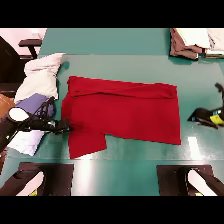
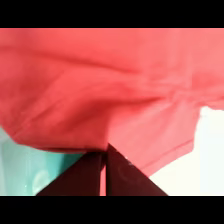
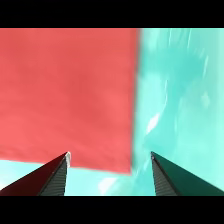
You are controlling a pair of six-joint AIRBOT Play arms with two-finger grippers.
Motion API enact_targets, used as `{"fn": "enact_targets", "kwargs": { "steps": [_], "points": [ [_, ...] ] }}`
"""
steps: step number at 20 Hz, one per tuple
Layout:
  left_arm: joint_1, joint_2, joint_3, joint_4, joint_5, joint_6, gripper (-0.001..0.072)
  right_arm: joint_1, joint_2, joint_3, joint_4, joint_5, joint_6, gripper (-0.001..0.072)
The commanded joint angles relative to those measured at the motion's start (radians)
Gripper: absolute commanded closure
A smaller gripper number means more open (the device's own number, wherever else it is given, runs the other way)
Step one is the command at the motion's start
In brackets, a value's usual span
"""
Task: Fold the shirts.
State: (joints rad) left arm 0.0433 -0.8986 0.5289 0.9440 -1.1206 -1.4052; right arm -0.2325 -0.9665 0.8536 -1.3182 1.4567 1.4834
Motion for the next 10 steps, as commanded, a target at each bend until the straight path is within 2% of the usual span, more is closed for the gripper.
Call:
{"fn": "enact_targets", "kwargs": {
  "steps": [1, 2, 4, 9, 10],
  "points": [
    [0.0, 0.032, 0.034, -0.007, -0.017, 0.007, 0.0683, -0.179, 0.001, -0.193, 0.037, -0.019, -0.032, 0.0269],
    [0.0, 0.032, 0.034, -0.006, -0.017, 0.007, 0.0683, -0.213, 0.001, -0.245, 0.077, -0.04, -0.058, 0.0303],
    [0.0, 0.032, 0.034, -0.007, -0.016, 0.007, 0.0683, -0.243, 0.0, -0.336, 0.147, -0.085, -0.084, 0.0304],
    [0.0, 0.032, 0.034, -0.008, -0.016, 0.007, 0.0683, -0.147, 0.0, -0.414, 0.161, -0.158, -0.085, 0.0306],
    [0.0, 0.032, 0.034, -0.008, -0.017, 0.007, 0.0683, -0.132, 0.0, -0.412, 0.177, -0.165, -0.085, 0.0344]
  ]
}}
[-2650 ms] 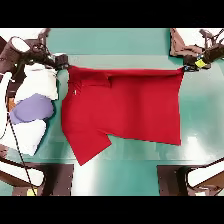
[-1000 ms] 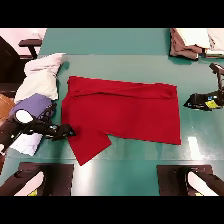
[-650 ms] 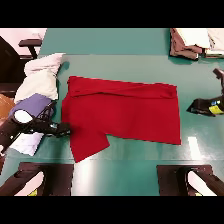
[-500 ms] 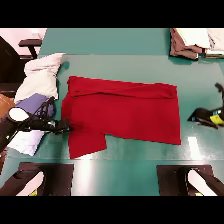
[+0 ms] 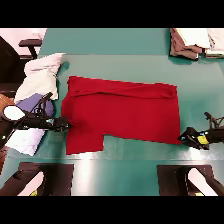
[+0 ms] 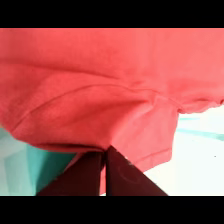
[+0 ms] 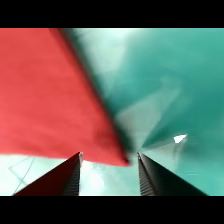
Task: Fold the shirts.
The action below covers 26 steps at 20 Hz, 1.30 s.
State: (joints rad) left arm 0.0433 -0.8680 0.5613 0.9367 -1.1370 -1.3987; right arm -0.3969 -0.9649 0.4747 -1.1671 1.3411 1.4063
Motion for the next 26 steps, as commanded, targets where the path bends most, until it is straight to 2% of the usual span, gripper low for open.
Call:
{"fn": "enact_targets", "kwargs": {
  "steps": [1, 2, 3, 4, 6, 8, 11, 14, 16, 18, 21, 26],
  "points": [
    [0.0, 0.002, 0.002, -0.001, 0.0, 0.001, 0.0682, 0.046, -0.002, -0.034, 0.043, -0.055, -0.008, 0.0367],
    [0.0, 0.002, 0.002, -0.001, -0.002, 0.001, 0.0682, 0.06, -0.001, -0.034, 0.051, -0.059, -0.008, 0.0378],
    [0.0, 0.002, 0.002, -0.001, -0.012, 0.002, 0.0683, 0.076, -0.001, -0.034, 0.05, -0.056, -0.008, 0.043],
    [0.0, 0.002, 0.002, 0.0, -0.03, 0.013, 0.0683, 0.097, -0.001, -0.034, 0.05, -0.052, -0.009, 0.05],
    [0.0, 0.003, 0.002, 0.021, -0.078, 0.018, 0.0684, 0.142, 0.011, -0.031, 0.046, -0.04, -0.021, 0.0695],
    [0.0, 0.039, 0.002, 0.08, -0.126, -0.005, 0.0685, 0.173, 0.058, -0.007, 0.009, -0.006, -0.019, 0.0695],
    [0.0, 0.175, 0.002, 0.149, -0.206, -0.063, 0.0685, 0.195, 0.171, 0.081, -0.113, 0.123, 0.013, 0.0695],
    [0.0, 0.255, 0.002, 0.102, -0.447, -0.08, 0.0684, 0.196, 0.296, 0.174, -0.216, 0.295, 0.021, 0.0695],
    [0.0, 0.255, 0.011, 0.061, -0.493, -0.094, 0.0684, 0.196, 0.357, 0.214, -0.251, 0.346, 0.044, 0.0695],
    [0.0, 0.251, 0.042, 0.06, -0.41, -0.085, 0.0684, 0.196, 0.364, 0.244, -0.248, 0.339, 0.044, 0.0695],
    [0.0, 0.189, 0.126, 0.066, -0.218, -0.04, 0.0685, 0.196, 0.248, 0.311, -0.238, 0.283, 0.045, 0.0696],
    [0.0, -0.098, 0.301, 0.08, -0.012, 0.037, 0.0684, 0.219, -0.064, 0.525, -0.143, 0.122, 0.051, 0.0696]
  ]
}}
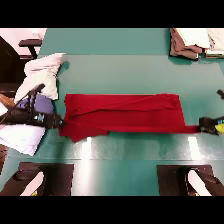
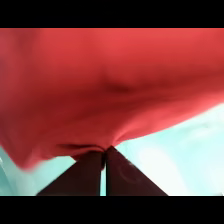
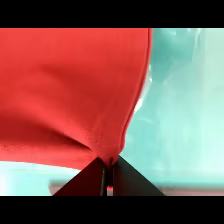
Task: Fold the shirts.
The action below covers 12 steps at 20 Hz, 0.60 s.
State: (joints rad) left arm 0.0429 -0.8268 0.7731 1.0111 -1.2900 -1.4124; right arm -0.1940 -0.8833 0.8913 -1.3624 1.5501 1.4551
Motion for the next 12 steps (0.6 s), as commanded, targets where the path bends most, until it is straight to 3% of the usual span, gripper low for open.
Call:
{"fn": "enact_targets", "kwargs": {
  "steps": [1, 5, 9, 10, 11, 12],
  "points": [
    [0.0, -0.211, 0.129, 0.005, 0.17, 0.065, 0.0683, 0.042, -0.211, 0.154, 0.057, -0.11, 0.002, 0.0695],
    [0.0, -0.457, 0.252, 0.005, 0.236, 0.086, 0.0682, 0.149, -0.471, 0.328, 0.061, -0.179, 0.003, 0.0694],
    [0.0, -0.564, 0.301, 0.002, 0.303, 0.103, 0.0678, 0.174, -0.644, 0.477, 0.063, -0.188, 0.003, 0.0691],
    [0.0, -0.567, 0.307, 0.001, 0.312, 0.106, 0.0482, 0.174, -0.672, 0.51, 0.084, -0.188, 0.002, 0.0601],
    [0.0, -0.566, 0.317, -0.003, 0.313, 0.103, 0.0252, 0.163, -0.687, 0.535, 0.12, -0.192, -0.006, 0.0416],
    [0.0, -0.566, 0.333, -0.005, 0.307, 0.102, 0.0216, 0.145, -0.696, 0.559, 0.173, -0.189, -0.036, 0.0337]
  ]
}}
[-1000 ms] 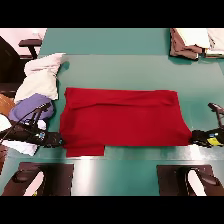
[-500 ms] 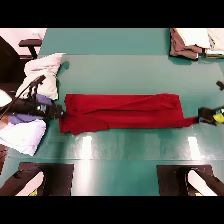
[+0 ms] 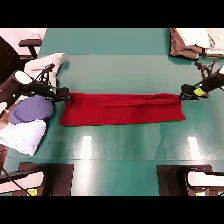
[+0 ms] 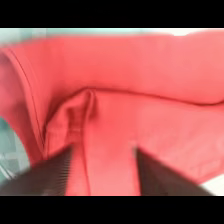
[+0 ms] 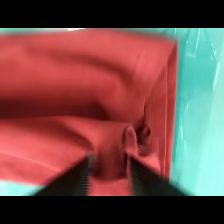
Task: Fold the shirts.
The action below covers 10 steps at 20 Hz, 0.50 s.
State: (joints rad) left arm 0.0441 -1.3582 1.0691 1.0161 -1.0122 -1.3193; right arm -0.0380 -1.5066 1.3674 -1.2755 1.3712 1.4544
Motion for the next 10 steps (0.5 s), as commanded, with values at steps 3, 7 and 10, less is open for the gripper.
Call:
{"fn": "enact_targets", "kwargs": {
  "steps": [3, 7, 10],
  "points": [
    [-0.001, -0.034, 0.125, -0.011, -0.075, 0.007, 0.0218, -0.085, -0.052, 0.106, 0.185, 0.035, -0.112, 0.0287],
    [-0.001, -0.034, 0.167, -0.065, -0.167, 0.01, 0.0557, -0.237, 0.017, -0.042, 0.185, 0.061, -0.153, 0.0176],
    [-0.001, -0.034, 0.167, -0.135, -0.163, 0.014, 0.0673, -0.327, -0.002, -0.167, 0.189, 0.059, -0.201, 0.0116]
  ]
}}
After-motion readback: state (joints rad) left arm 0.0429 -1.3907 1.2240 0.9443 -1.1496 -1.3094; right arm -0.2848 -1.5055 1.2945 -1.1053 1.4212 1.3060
